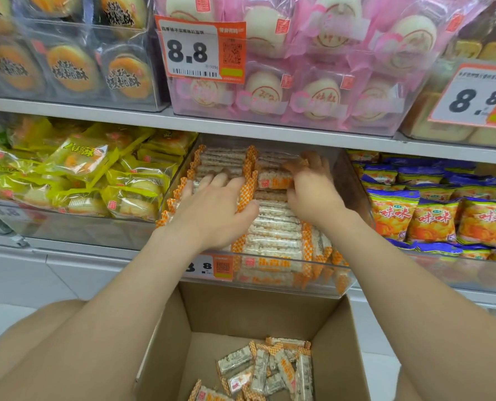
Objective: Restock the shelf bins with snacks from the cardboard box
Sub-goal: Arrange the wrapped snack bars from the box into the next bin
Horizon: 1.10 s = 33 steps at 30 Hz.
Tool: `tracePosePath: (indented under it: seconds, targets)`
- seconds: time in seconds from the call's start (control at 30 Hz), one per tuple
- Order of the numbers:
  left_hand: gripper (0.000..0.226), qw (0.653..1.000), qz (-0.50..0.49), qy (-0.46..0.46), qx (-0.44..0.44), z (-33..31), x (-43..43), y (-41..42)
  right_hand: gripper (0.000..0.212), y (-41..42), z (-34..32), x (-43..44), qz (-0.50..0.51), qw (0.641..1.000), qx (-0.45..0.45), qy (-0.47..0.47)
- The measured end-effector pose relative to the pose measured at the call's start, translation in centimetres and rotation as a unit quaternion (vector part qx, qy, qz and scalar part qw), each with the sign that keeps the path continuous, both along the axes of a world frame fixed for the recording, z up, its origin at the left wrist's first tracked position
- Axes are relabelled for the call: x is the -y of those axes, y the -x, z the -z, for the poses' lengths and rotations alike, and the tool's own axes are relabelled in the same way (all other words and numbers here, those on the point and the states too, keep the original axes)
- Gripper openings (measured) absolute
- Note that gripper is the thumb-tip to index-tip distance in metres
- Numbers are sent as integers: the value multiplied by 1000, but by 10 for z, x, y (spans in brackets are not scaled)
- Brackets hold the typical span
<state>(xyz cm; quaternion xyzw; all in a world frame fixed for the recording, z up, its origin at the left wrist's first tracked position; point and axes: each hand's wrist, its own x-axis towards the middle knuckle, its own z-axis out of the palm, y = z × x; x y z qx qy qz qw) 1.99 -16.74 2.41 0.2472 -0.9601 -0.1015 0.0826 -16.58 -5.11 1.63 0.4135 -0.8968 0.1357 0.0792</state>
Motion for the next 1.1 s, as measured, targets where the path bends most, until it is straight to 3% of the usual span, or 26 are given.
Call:
tracePosePath:
  seconds: [0.1,0.23,0.37,0.6,0.77,0.9,1.1]
  targets:
    - [67,1000,-13,19,-20,-1,-5,-3,69,-2,12,9,9,1000,23,10]
    - [69,998,-31,47,-34,-3,-11,-8,55,4,17,15,24,999,3,42]
    - [70,999,-24,34,-29,-1,-10,-9,56,1,21,23,8,1000,-25,10]
    - [74,999,-25,33,-24,-1,-13,-8,49,-3,4,18,59,997,9,47]
    - [72,999,-18,37,-35,-2,-14,-13,47,-16,0,13,68,993,-73,67]
    - [69,997,-6,49,-59,-4,-15,-18,44,-21,0,6,80,989,-120,41]
    - [56,987,39,68,-138,-8,-23,-37,27,-50,-9,-25,68,992,-95,43]
